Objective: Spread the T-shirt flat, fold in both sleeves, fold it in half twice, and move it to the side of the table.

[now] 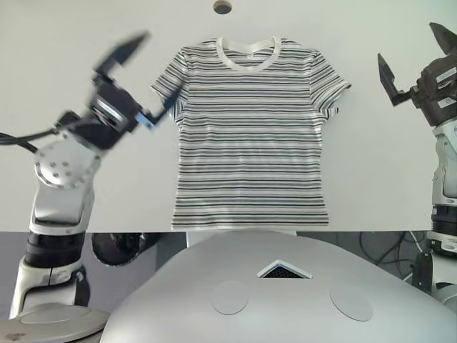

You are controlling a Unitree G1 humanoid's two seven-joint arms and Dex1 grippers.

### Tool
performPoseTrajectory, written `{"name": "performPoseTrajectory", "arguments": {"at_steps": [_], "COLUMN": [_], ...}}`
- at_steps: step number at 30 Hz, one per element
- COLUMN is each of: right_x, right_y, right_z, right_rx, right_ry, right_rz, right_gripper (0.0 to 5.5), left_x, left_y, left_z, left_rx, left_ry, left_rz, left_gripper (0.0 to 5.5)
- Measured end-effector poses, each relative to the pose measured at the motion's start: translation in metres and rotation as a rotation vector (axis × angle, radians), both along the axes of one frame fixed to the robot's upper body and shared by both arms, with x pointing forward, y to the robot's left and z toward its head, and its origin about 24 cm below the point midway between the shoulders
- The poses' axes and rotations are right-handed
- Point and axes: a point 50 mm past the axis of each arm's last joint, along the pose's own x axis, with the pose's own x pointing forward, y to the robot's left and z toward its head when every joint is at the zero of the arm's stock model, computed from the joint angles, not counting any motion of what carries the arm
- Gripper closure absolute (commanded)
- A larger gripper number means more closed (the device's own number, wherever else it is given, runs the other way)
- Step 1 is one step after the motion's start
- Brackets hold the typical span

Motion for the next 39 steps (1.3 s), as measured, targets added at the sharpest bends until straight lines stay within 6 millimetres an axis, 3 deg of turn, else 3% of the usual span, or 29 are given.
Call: {"name": "performPoseTrajectory", "arguments": {"at_steps": [2, 3, 7, 11, 14, 20, 30, 39], "right_x": [-0.003, -0.005, -0.01, -0.013, -0.017, -0.018, -0.014, -0.012], "right_y": [-0.009, -0.018, -0.049, -0.052, -0.049, -0.049, -0.043, -0.04], "right_z": [0.004, 0.005, 0.019, 0.023, 0.024, 0.021, 0.016, 0.016], "right_rx": [0.112, 0.173, 0.275, 0.282, 0.249, 0.228, 0.172, 0.156], "right_ry": [0.057, 0.091, 0.097, 0.08, 0.083, 0.1, 0.131, 0.137], "right_rz": [-0.037, -0.076, -0.194, -0.194, -0.186, -0.197, -0.187, -0.176], "right_gripper": [1.15, 1.15, 1.15, 1.15, 1.13, 1.13, 1.13, 1.13], "left_x": [0.022, 0.031, 0.055, 0.066, 0.064, 0.063, 0.048, 0.052], "left_y": [0.019, 0.028, 0.045, 0.044, 0.043, 0.04, 0.036, 0.036], "left_z": [-0.016, -0.033, -0.083, -0.109, -0.122, -0.122, -0.12, -0.122], "left_rx": [-0.142, -0.19, -0.337, -0.427, -0.399, -0.381, -0.174, -0.257], "left_ry": [0.14, 0.254, 0.608, 0.835, 0.924, 0.979, 0.99, 1.008], "left_rz": [0.145, 0.214, 0.362, 0.352, 0.322, 0.264, 0.195, 0.221], "left_gripper": [1.94, 1.94, 1.94, 1.94, 2.46, 2.63, 2.63, 2.63]}}
